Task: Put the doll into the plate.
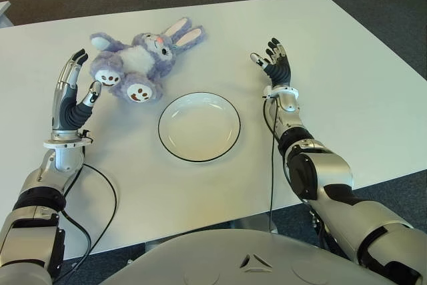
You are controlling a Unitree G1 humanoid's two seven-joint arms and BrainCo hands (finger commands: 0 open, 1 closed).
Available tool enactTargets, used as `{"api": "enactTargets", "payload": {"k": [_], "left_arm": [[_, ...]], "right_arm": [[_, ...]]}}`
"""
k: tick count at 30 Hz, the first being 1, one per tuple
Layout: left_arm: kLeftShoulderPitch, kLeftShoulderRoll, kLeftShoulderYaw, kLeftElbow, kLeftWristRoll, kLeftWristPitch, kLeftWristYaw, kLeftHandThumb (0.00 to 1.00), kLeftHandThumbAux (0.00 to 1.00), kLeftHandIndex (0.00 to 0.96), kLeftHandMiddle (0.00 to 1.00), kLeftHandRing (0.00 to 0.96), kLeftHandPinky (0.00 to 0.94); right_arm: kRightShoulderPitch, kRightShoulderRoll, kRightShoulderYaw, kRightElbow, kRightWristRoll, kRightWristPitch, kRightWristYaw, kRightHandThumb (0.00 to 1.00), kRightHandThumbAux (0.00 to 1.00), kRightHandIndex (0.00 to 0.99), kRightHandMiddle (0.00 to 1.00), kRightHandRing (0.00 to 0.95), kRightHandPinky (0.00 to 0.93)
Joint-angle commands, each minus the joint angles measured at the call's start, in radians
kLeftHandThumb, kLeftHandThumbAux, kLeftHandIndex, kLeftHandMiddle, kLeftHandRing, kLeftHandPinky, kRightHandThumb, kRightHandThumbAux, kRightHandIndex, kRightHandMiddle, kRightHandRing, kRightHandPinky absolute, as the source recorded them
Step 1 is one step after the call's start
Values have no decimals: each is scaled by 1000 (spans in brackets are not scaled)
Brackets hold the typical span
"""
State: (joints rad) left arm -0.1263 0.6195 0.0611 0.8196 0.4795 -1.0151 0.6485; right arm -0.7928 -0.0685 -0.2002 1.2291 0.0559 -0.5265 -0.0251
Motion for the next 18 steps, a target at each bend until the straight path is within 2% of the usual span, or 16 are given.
{"api": "enactTargets", "payload": {"k": [1, 14, 18], "left_arm": [[195, -140, -63, 66, 25, 36, 20, 493, 122, 0, 0, 0, 0], [220, -141, -56, -1, 32, 25, 38, 478, 116, 0, 0, 0, 0], [220, -133, -45, -2, 53, 41, 81, 470, 109, 0, 0, 0, 0]], "right_arm": [[96, 11, -5, 64, -4, 52, 3, 112, 790, 47, 31, 31, 67], [97, 8, -3, 64, -7, 53, 6, 105, 789, 44, 29, 32, 68], [96, 8, -2, 65, -7, 55, 8, 104, 785, 46, 30, 31, 67]]}}
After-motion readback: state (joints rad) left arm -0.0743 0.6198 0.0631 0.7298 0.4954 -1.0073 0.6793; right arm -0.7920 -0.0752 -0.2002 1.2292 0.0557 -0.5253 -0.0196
